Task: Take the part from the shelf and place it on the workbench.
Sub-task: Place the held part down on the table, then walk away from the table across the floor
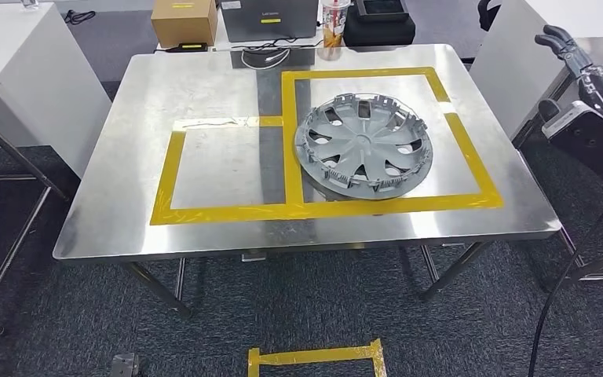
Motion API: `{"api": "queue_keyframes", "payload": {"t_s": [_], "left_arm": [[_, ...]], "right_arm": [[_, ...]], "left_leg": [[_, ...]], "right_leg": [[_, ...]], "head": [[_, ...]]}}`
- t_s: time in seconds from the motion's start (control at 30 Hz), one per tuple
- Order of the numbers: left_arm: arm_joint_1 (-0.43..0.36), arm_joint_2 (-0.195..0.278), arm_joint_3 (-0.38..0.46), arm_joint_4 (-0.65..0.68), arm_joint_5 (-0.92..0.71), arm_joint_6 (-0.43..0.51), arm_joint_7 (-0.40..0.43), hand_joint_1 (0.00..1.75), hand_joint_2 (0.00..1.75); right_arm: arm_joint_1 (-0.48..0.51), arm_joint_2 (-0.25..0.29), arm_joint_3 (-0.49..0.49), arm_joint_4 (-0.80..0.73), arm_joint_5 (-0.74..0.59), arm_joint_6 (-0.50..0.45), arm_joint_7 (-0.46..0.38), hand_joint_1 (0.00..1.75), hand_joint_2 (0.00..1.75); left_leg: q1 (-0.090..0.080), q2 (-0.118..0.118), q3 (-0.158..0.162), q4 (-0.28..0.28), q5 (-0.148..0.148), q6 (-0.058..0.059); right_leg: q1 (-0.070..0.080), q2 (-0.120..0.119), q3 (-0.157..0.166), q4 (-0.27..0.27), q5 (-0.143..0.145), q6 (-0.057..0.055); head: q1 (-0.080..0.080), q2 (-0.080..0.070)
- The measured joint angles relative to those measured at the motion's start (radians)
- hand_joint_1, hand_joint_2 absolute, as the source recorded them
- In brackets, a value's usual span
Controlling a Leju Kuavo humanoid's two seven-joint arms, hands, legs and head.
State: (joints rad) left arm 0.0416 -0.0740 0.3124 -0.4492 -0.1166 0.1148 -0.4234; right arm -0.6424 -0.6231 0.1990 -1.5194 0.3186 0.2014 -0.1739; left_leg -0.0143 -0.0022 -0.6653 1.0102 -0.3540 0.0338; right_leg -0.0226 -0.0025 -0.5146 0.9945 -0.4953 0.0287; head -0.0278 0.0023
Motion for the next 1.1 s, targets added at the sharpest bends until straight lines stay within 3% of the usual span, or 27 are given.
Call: {"api": "queue_keyframes", "payload": {"t_s": [0.07, 0.13, 0.17, 0.2, 0.23, 0.27, 0.3, 0.37, 0.43, 0.5, 0.53, 0.6, 0.67, 0.7, 0.73, 0.8, 0.87, 0.93, 1.0, 1.1], "left_arm": [[0.0, 0.002, 0.0, 0.004, 0.0, 0.001, -0.002, 0.0, 1.75], [-0.001, 0.003, -0.001, 0.006, 0.0, 0.001, -0.003, 0.0, 1.75], [-0.002, 0.003, -0.001, 0.007, 0.0, 0.001, -0.004, 0.0, 1.75], [-0.002, 0.003, -0.001, 0.008, 0.0, 0.001, -0.004, 0.0, 1.75], [-0.003, 0.003, -0.001, 0.01, 0.0, 0.001, -0.004, 0.0, 1.75], [-0.004, 0.003, -0.001, 0.011, 0.0, 0.001, -0.004, 0.0, 1.75], [-0.005, 0.004, -0.001, 0.012, 0.0, 0.001, -0.004, 0.0, 1.75], [-0.009, 0.007, -0.001, 0.014, 0.0, 0.001, -0.004, 0.0, 1.75], [-0.011, 0.01, -0.001, 0.016, 0.0, 0.001, -0.005, 0.0, 1.75], [-0.011, 0.011, -0.001, 0.02, 0.001, 0.001, -0.006, 0.0, 1.75], [-0.012, 0.011, -0.001, 0.021, 0.001, 0.001, -0.007, 0.0, 1.75], [-0.016, 0.01, -0.003, 0.024, 0.001, 0.001, -0.009, 0.0, 1.75], [-0.019, 0.01, -0.006, 0.026, 0.001, 0.001, -0.011, 0.0, 1.75], [-0.019, 0.01, -0.008, 0.027, 0.001, 0.001, -0.011, 0.0, 1.75], [-0.02, 0.009, -0.009, 0.028, 0.001, 0.001, -0.011, 0.0, 1.75], [-0.021, 0.008, -0.01, 0.03, 0.001, 0.001, -0.011, 0.0, 1.75], [-0.022, 0.007, -0.011, 0.032, 0.001, 0.001, -0.011, 0.0, 1.75], [-0.023, 0.007, -0.011, 0.032, 0.001, 0.001, -0.011, 0.0, 1.75], [-0.023, 0.007, -0.011, 0.032, 0.001, 0.001, -0.011, 0.0, 1.75], [-0.023, 0.007, -0.011, 0.033, 0.001, 0.001, -0.011, 0.0, 1.75]], "right_arm": [[0.0, -0.002, 0.002, 0.0, -0.003, -0.002, 0.021, 0.0, 0.0], [0.001, -0.002, 0.003, 0.0, -0.004, -0.004, 0.042, 0.0, 0.0], [0.002, -0.002, 0.003, 0.0, -0.004, -0.005, 0.053, 0.0, 0.0], [0.003, -0.002, 0.003, 0.0, -0.004, -0.005, 0.063, 0.0, 0.0], [0.005, -0.002, 0.004, 0.0, -0.005, -0.006, 0.072, 0.0, 0.0], [0.006, -0.003, 0.004, 0.001, -0.006, -0.007, 0.08, 0.0, 0.0], [0.007, -0.003, 0.005, 0.001, -0.008, -0.008, 0.086, 0.0, 0.0], [0.007, -0.005, 0.005, 0.001, -0.009, -0.012, 0.095, 0.0, 0.0], [0.006, -0.005, 0.006, 0.001, -0.01, -0.013, 0.098, 0.0, 0.0], [0.007, -0.006, 0.009, 0.001, -0.011, -0.015, 0.099, 0.0, 0.0], [0.007, -0.008, 0.01, 0.002, -0.011, -0.015, 0.1, 0.0, 0.0], [0.007, -0.013, 0.011, 0.003, -0.011, -0.02, 0.101, 0.0, 0.0], [0.009, -0.016, 0.012, 0.005, -0.012, -0.025, 0.101, 0.0, 0.0], [0.011, -0.017, 0.012, 0.006, -0.012, -0.028, 0.101, 0.0, 0.0], [0.014, -0.018, 0.012, 0.007, -0.012, -0.029, 0.101, 0.0, 0.0], [0.016, -0.019, 0.012, 0.009, -0.013, -0.031, 0.101, 0.0, 0.0], [0.016, -0.021, 0.012, 0.009, -0.013, -0.032, 0.101, 0.0, 0.0], [0.015, -0.022, 0.012, 0.009, -0.013, -0.032, 0.101, 0.0, 0.0], [0.015, -0.022, 0.011, 0.009, -0.013, -0.032, 0.101, 0.0, 0.0], [0.015, -0.023, 0.011, 0.009, -0.014, -0.033, 0.1, 0.0, 0.0]], "left_leg": [[0.005, -0.001, -0.018, 0.04, -0.049, -0.014], [0.014, 0.0, -0.05, 0.156, -0.148, -0.028], [0.017, 0.0, -0.065, 0.221, -0.185, -0.033], [0.021, 0.001, -0.069, 0.269, -0.2, -0.036], [0.023, 0.001, -0.058, 0.284, -0.193, -0.038], [0.024, 0.001, -0.029, 0.262, -0.171, -0.037], [0.025, 0.0, 0.016, 0.21, -0.147, -0.034], [0.021, 0.0, 0.117, 0.069, -0.139, -0.021], [0.013, -0.001, 0.161, -0.003, -0.153, -0.008], [0.009, 0.0, 0.155, -0.017, -0.134, 0.006], [0.01, 0.002, 0.15, -0.026, -0.12, 0.015], [0.013, 0.006, 0.131, -0.042, -0.086, 0.031], [0.01, 0.007, 0.1, -0.043, -0.059, 0.037], [0.009, 0.007, 0.083, -0.042, -0.047, 0.036], [0.009, 0.007, 0.065, -0.04, -0.034, 0.035], [0.009, 0.007, 0.029, -0.033, -0.01, 0.03], [0.01, 0.007, 0.003, -0.022, 0.004, 0.023], [0.009, 0.007, -0.005, -0.016, 0.009, 0.02], [0.009, 0.007, -0.006, -0.015, 0.009, 0.019], [0.006, 0.005, -0.017, -0.008, 0.019, 0.011]], "right_leg": [[-0.006, -0.002, -0.015, -0.003, 0.02, -0.016], [-0.008, -0.003, -0.037, -0.003, 0.041, -0.024], [-0.007, -0.003, -0.049, -0.002, 0.051, -0.025], [-0.007, -0.003, -0.062, -0.002, 0.061, -0.024], [-0.007, -0.002, -0.074, -0.001, 0.071, -0.023], [-0.007, -0.002, -0.086, -0.001, 0.08, -0.02], [-0.006, -0.001, -0.097, 0.0, 0.09, -0.017], [-0.005, 0.0, -0.112, 0.0, 0.107, -0.008], [-0.006, -0.003, -0.116, -0.004, 0.123, 0.006], [-0.01, -0.005, -0.118, -0.01, 0.137, 0.02], [-0.011, -0.005, -0.126, -0.003, 0.129, 0.022], [-0.01, -0.003, -0.158, 0.063, 0.066, 0.011], [-0.009, -0.002, -0.195, 0.19, -0.018, 0.002], [-0.01, -0.002, -0.203, 0.246, -0.037, 0.006], [-0.01, -0.002, -0.2, 0.278, -0.036, 0.015], [-0.013, -0.002, -0.143, 0.242, 0.004, 0.037], [-0.015, -0.002, -0.058, 0.136, 0.023, 0.045], [-0.016, -0.002, -0.02, 0.085, 0.017, 0.044], [-0.016, -0.002, -0.017, 0.079, 0.012, 0.043], [-0.007, -0.001, 0.021, 0.016, -0.022, 0.027]], "head": [[-0.003, 0.0], [-0.007, 0.0], [-0.007, 0.0], [-0.007, 0.0], [-0.008, 0.0], [-0.008, 0.0], [-0.008, 0.0], [-0.007, 0.0], [-0.006, 0.0], [-0.006, 0.0], [-0.006, 0.0], [-0.002, 0.0], [0.001, 0.0], [0.002, 0.0], [0.001, 0.0], [0.002, 0.0], [0.002, 0.0], [0.002, 0.0], [0.002, 0.0], [0.001, 0.0]]}}
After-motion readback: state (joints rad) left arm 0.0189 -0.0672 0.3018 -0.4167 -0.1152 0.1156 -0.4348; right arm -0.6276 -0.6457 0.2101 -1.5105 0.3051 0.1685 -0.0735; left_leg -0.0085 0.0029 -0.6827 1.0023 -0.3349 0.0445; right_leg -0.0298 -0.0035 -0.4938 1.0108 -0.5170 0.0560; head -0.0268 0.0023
